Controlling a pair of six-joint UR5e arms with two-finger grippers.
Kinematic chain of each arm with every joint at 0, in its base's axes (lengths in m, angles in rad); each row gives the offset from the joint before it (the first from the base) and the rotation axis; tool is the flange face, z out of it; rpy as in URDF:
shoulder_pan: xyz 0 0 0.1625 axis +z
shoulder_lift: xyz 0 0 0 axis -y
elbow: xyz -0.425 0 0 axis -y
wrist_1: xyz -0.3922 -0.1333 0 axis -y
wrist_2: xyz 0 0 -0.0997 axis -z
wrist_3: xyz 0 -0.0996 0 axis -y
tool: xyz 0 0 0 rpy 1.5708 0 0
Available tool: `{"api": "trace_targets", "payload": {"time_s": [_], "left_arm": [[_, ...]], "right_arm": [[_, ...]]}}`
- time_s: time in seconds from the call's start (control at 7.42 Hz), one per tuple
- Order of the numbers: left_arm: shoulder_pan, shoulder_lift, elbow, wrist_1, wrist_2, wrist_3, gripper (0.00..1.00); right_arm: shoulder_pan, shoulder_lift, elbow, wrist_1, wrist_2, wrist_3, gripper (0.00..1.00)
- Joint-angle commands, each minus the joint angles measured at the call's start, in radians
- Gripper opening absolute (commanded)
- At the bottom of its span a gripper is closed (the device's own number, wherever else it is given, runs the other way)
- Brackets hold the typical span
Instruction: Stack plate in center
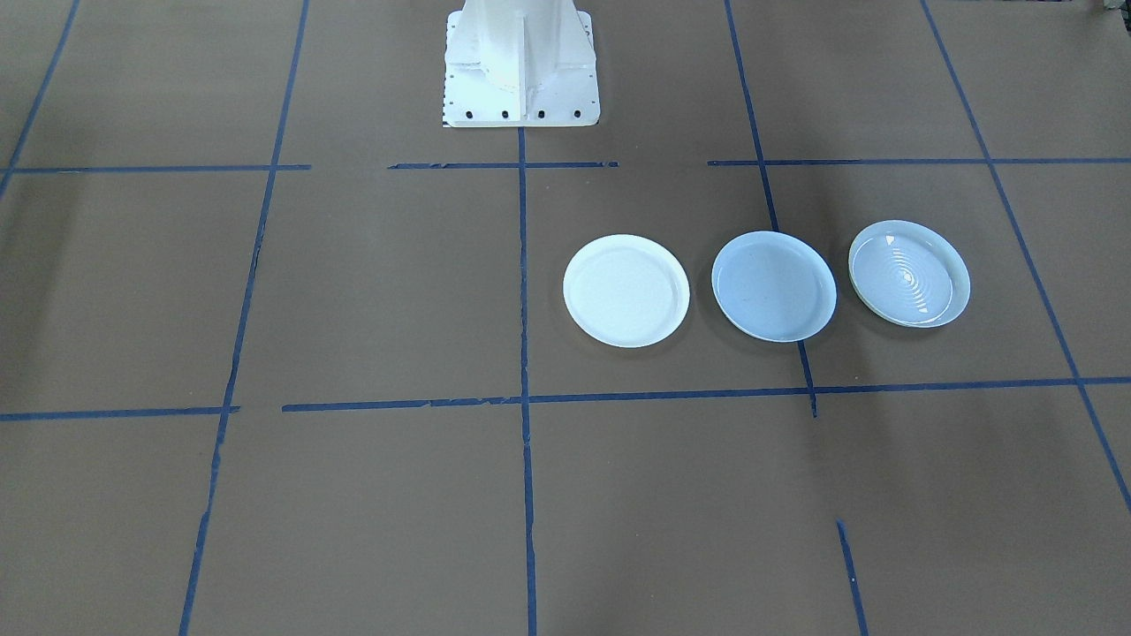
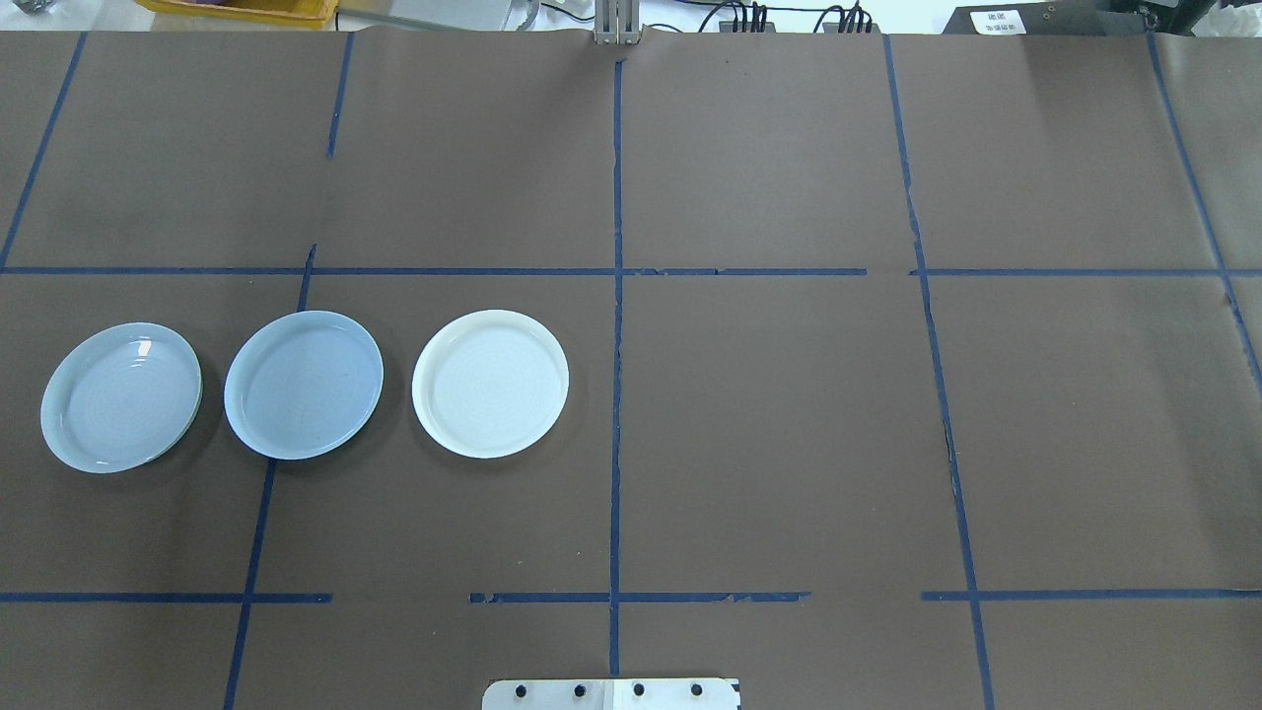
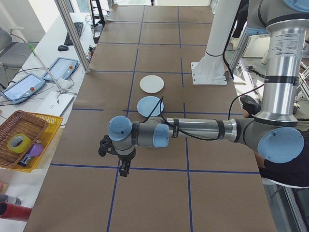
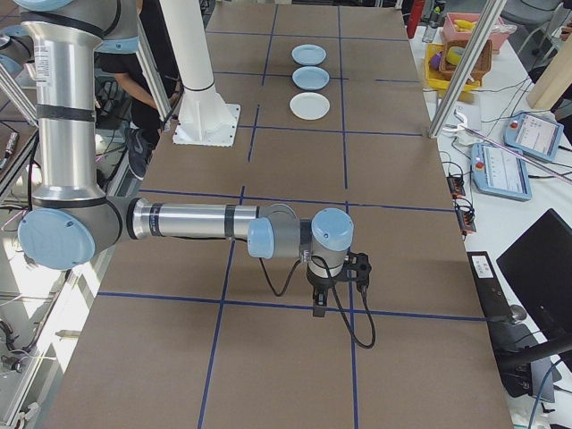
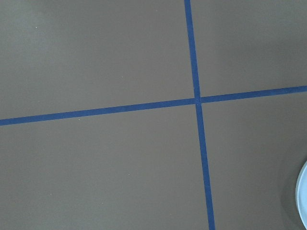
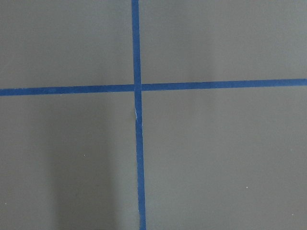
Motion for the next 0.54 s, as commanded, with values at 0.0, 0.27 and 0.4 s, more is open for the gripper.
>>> {"api": "trace_targets", "payload": {"time_s": [0.0,0.27,0.4], "left_arm": [[0.002,-0.001,0.000,-0.001,-0.008,0.001,1.00],[0.028,-0.012,-0.010,-0.020,-0.009,-0.005,1.00],[0.046,-0.012,-0.032,-0.020,-0.012,-0.011,1.00]], "right_arm": [[0.000,0.000,0.000,0.000,0.000,0.001,1.00],[0.000,0.000,0.000,0.000,0.000,0.000,1.00],[0.000,0.000,0.000,0.000,0.000,0.001,1.00]]}}
